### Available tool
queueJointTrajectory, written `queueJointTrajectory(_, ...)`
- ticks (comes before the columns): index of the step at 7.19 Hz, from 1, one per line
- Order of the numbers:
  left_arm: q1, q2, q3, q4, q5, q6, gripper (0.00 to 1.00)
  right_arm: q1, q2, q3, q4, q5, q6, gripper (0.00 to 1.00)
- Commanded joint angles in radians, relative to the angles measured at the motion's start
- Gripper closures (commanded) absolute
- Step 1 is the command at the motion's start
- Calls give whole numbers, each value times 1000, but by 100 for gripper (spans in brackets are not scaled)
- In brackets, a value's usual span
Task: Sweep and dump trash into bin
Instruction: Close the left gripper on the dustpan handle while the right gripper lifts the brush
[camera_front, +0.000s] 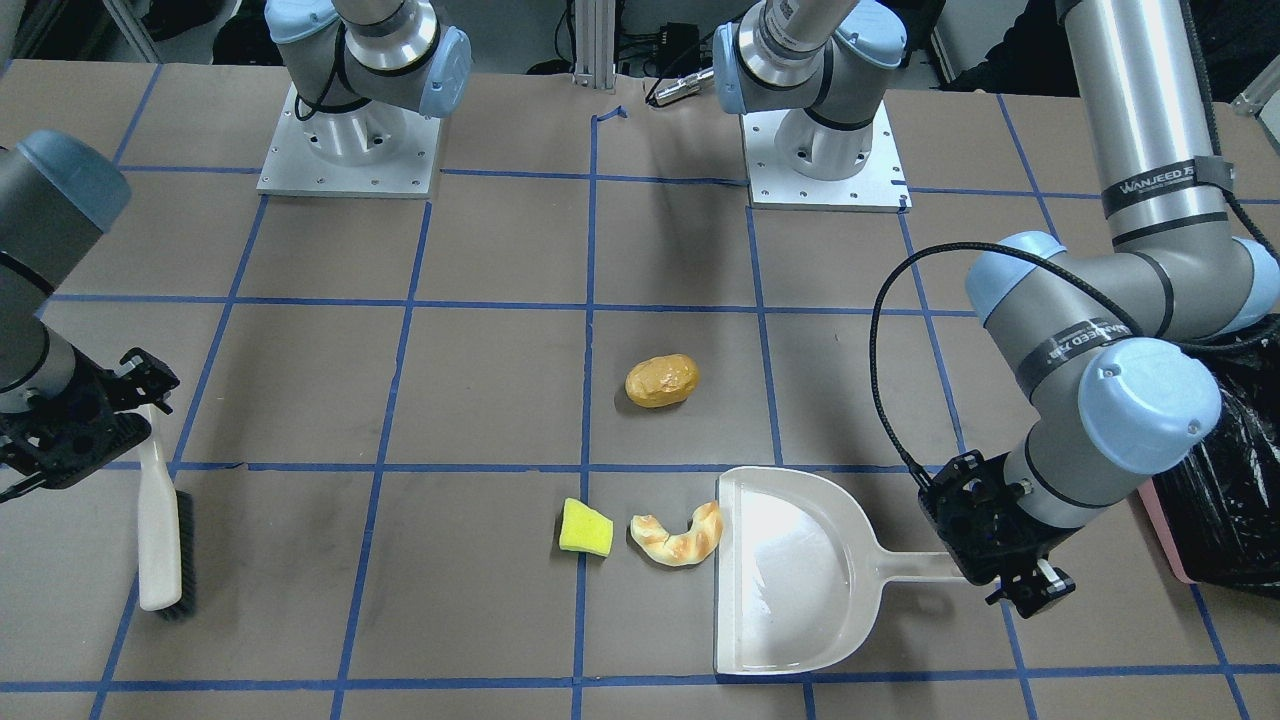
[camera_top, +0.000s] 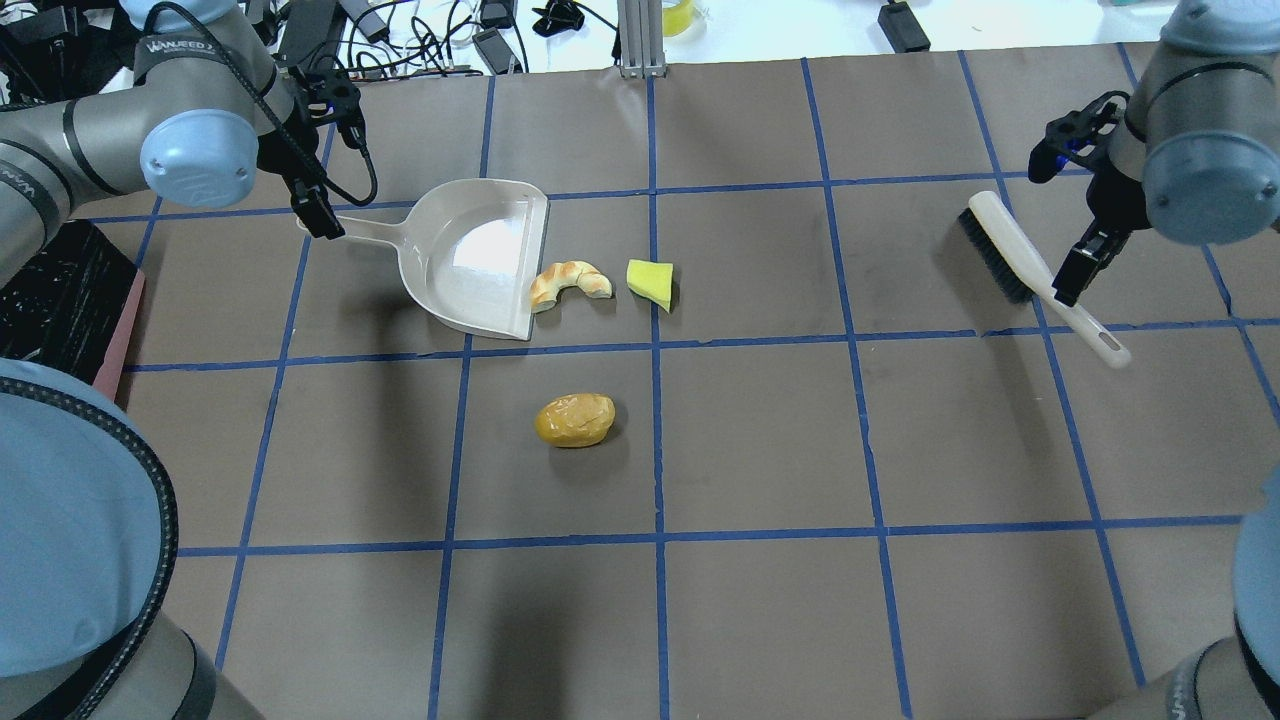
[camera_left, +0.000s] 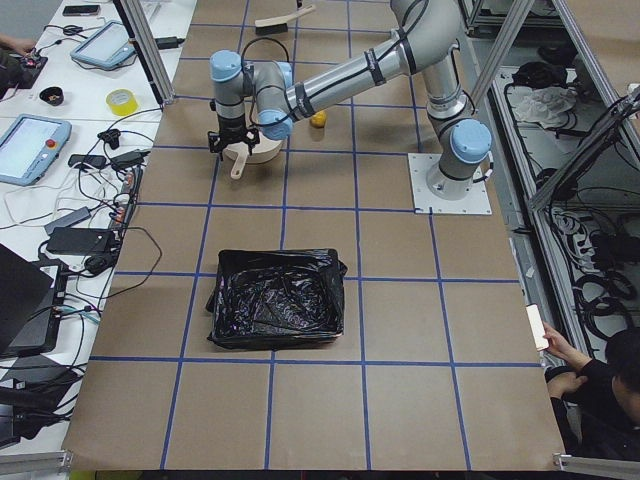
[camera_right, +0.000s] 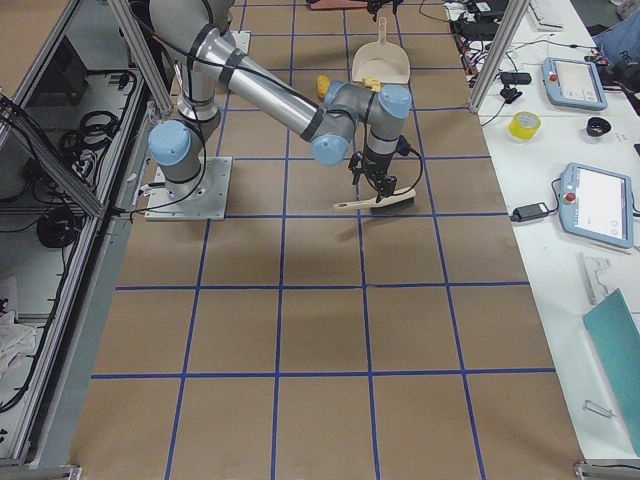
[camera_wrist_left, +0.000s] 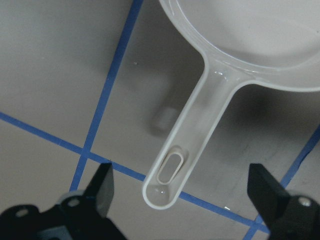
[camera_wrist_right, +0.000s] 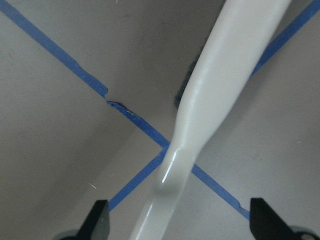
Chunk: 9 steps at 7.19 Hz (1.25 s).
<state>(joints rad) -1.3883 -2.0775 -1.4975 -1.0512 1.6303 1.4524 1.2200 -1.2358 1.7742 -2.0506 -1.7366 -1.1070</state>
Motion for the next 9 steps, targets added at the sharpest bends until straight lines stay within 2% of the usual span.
queueJointTrajectory(1, 0, -24, -7, 2, 2, 146, 9, -7, 9, 68, -31, -4, -19, 3)
queueJointTrajectory(2, 0, -26, -7, 2, -1, 143, 9, -10, 9, 73, -29, -36, -14, 10)
queueJointTrajectory(4, 0, -61, 8, 13, -9, 140, 11, -13, 4, 77, -31, -54, -7, 35)
queueJointTrajectory(6, 0, -76, 2, 25, -9, 140, 15, -20, 4, 77, -34, -57, -7, 65)
queueJointTrajectory(7, 0, -73, -3, 23, -9, 141, 39, -24, 4, 77, -34, -57, -4, 77)
queueJointTrajectory(8, 2, -72, -4, 23, -9, 140, 67, -24, 2, 76, -37, -57, 10, 86)
queueJointTrajectory(9, 2, -61, -7, 23, -9, 141, 73, -22, -5, 67, -33, -57, 48, 93)
